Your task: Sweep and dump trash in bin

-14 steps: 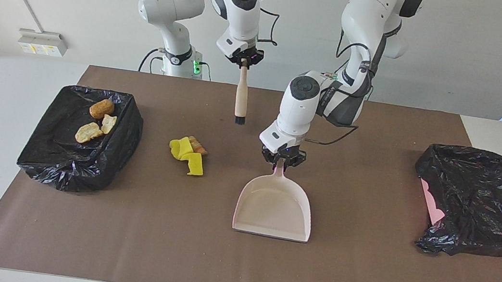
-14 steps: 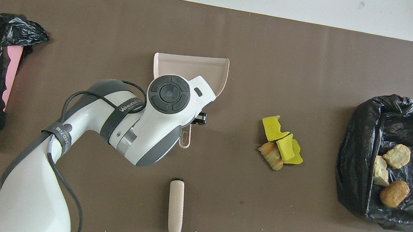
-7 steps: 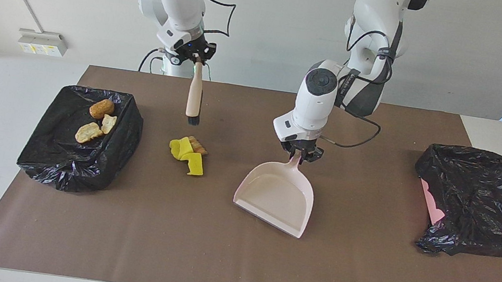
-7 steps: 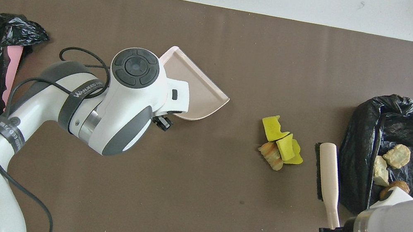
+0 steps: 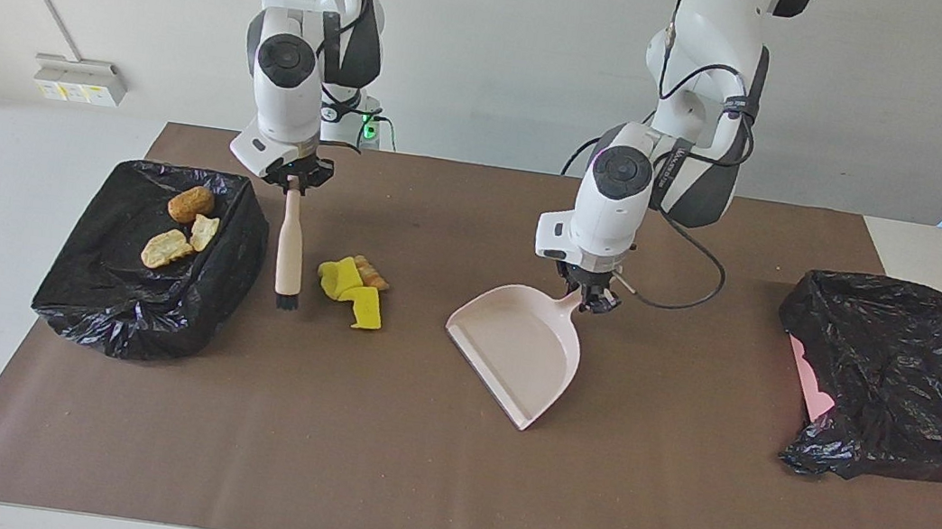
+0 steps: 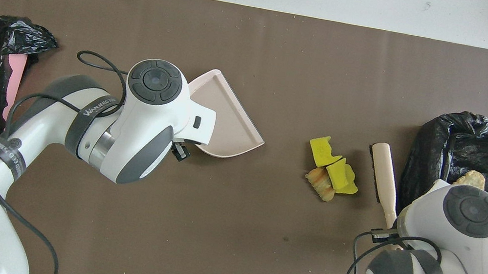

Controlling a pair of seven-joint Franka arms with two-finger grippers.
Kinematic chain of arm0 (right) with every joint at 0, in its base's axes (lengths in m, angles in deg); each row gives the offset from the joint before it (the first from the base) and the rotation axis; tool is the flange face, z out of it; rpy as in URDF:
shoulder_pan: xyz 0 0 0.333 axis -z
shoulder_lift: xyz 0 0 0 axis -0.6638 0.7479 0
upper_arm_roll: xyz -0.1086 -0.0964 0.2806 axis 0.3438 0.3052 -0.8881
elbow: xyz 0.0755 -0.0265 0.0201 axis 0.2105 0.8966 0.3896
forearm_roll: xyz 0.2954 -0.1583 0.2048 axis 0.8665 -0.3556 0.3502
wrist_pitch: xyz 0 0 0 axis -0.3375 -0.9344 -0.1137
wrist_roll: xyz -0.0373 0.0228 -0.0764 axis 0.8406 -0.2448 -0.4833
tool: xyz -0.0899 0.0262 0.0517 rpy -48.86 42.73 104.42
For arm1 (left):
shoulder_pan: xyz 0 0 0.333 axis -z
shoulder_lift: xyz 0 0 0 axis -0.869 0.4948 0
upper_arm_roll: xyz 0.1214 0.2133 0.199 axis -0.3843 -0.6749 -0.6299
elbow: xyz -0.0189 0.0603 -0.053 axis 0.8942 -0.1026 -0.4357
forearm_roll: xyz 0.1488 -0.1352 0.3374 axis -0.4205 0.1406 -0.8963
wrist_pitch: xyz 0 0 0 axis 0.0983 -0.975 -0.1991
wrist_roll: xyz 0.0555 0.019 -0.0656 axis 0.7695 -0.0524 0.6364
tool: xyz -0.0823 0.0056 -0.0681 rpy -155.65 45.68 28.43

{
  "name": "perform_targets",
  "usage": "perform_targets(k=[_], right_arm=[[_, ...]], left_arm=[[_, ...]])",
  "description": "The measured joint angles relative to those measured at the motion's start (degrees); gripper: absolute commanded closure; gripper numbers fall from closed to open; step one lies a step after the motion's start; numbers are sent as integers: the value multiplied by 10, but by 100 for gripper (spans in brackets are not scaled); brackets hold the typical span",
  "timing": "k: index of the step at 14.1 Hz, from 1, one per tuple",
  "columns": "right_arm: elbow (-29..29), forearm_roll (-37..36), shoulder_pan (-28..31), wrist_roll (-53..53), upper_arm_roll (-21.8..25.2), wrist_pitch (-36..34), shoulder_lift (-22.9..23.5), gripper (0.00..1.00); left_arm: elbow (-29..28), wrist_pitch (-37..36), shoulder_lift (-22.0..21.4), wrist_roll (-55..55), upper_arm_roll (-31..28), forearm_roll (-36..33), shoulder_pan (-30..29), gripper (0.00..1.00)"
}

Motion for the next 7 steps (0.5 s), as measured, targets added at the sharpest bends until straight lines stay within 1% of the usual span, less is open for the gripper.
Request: perform_targets(k=[4,7], right_arm=[[0,1,-19,-28,-3,8,18,100],[0,33,-23,-34,-4,9,27,100]], left_arm=[[-45,8,-31,-15,5,-73,21,100],[-100,36,-60,-18,7,-80,50,100]])
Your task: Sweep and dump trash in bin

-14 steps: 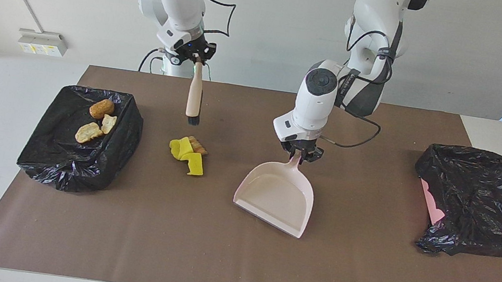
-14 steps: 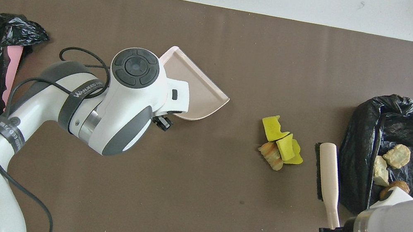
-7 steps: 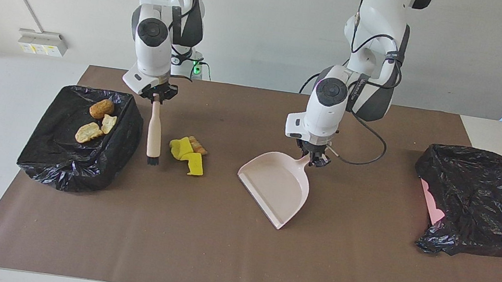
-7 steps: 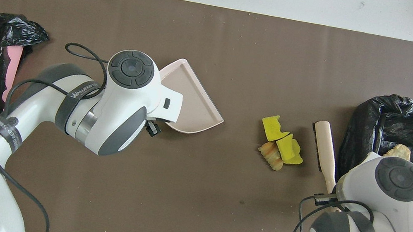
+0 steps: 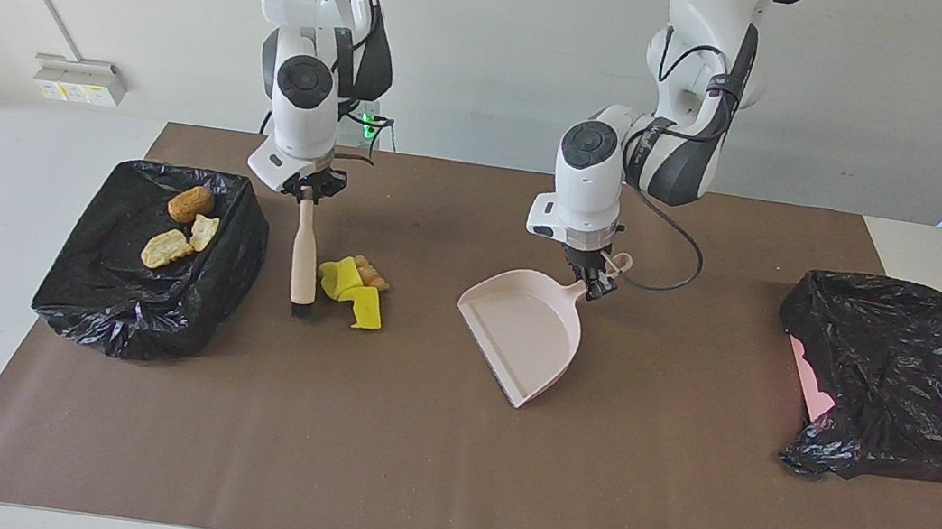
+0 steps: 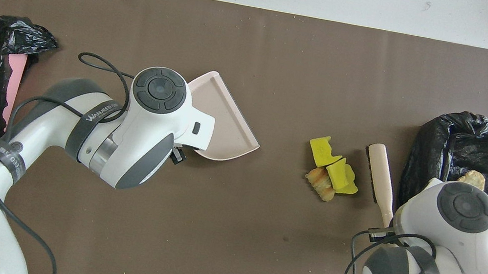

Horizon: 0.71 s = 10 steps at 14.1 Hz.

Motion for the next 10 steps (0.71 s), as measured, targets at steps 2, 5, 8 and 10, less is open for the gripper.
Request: perform_targets(k=[2,5,8,10], right_arm=[[-1,22,-17,-10,0,1,13,100],[-5,69,-62,-29,-1,2,22,100],[-9,155,-107,-30,-2,2,23,100],[-16,205,-125,-30,-2,3,25,100]], left_arm=[[-25,16,-11,-3,1,-1,16,100],[-34,23,-12,-35,1,-1,18,100],[-37,24,-12,-43,1,-1,19,100],[-47,26,-12,-43,1,-2,22,100]])
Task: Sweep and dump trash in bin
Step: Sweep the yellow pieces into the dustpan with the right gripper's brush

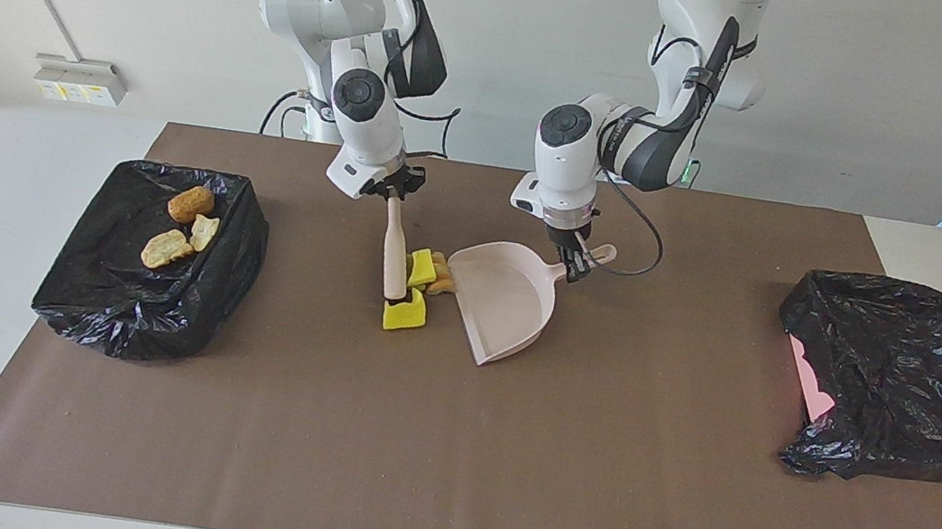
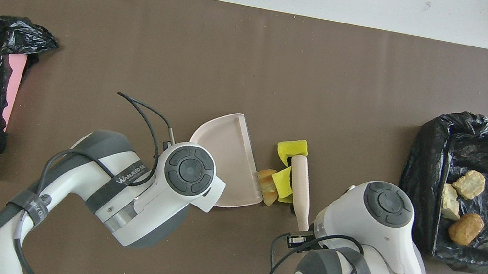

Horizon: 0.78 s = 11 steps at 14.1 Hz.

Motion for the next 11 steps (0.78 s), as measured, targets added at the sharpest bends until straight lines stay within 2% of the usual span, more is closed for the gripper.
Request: perform_targets(k=[4,6,9,11], right_arm=[[-38,114,-25,0,-1,0,18,100],[-64,138,-25,0,0,-12,26,100],[-116,123,-3,0,8,-94,26,100],[-154,48,33,0,10,-132,25,100]], left_arm=[[-20,17,-4,-1,0,-5,3,100],[-25,22,-6,-1,0,-5,3,100],[-25,23,-6,-1,0,-5,3,100],[-26,23,-6,3,0,-5,3,100]])
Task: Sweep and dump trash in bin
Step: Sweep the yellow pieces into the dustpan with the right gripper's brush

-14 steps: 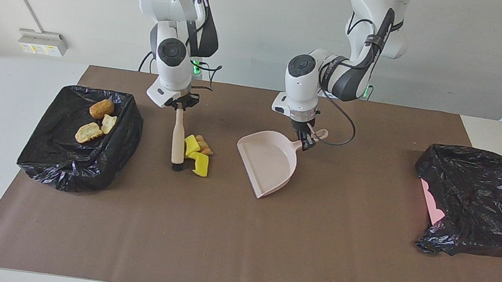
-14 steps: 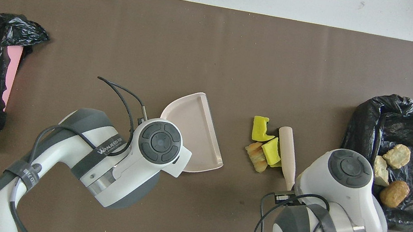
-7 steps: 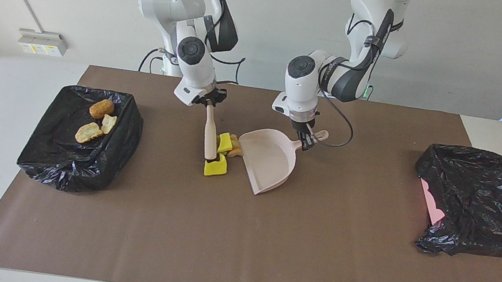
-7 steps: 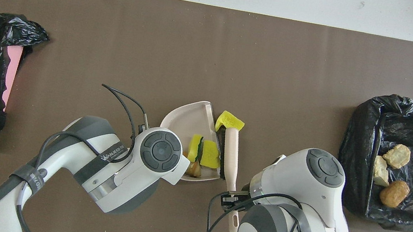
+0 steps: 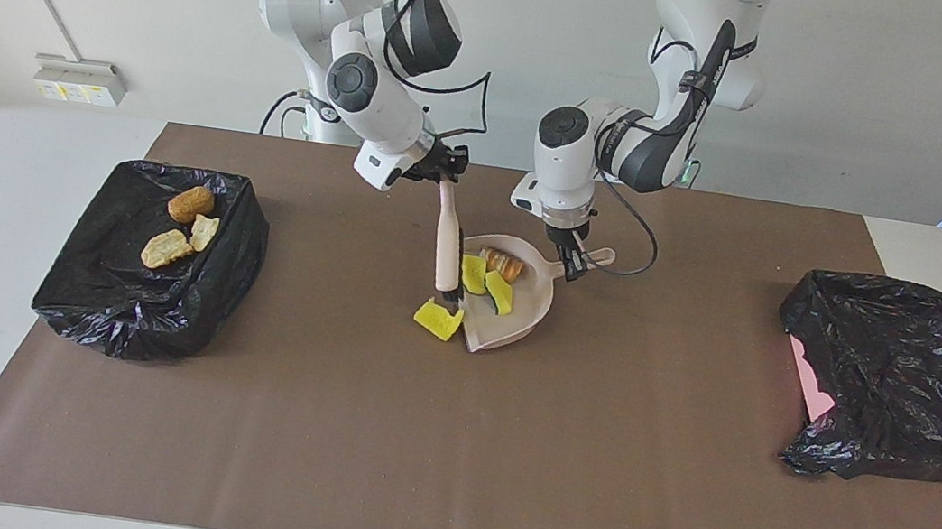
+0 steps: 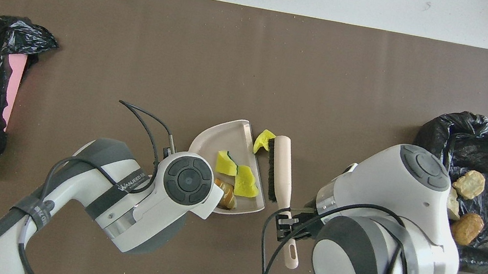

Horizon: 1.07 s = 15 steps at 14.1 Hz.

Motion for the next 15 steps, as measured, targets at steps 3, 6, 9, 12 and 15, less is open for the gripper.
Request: perform_targets(k=[3,6,9,12,15], right_arm=[[-17,-143,14,26,0,9,14,100],[-23,-237,13,76,-1,45,62,100],[-29,-242,3,88,-4,55,103,100],[-29,-171,-11,90,-8,36,107,100],[-29,-53,-22,124,-10,-24,99,100]], left_arm=[[-2,-15,-1,60,2,0,4,100],[-2,-52,-5,78,3,0,18,100],[0,-95,-10,81,3,0,28,100],[4,-133,-12,82,4,0,35,100],[11,-161,-12,83,4,0,39,100]])
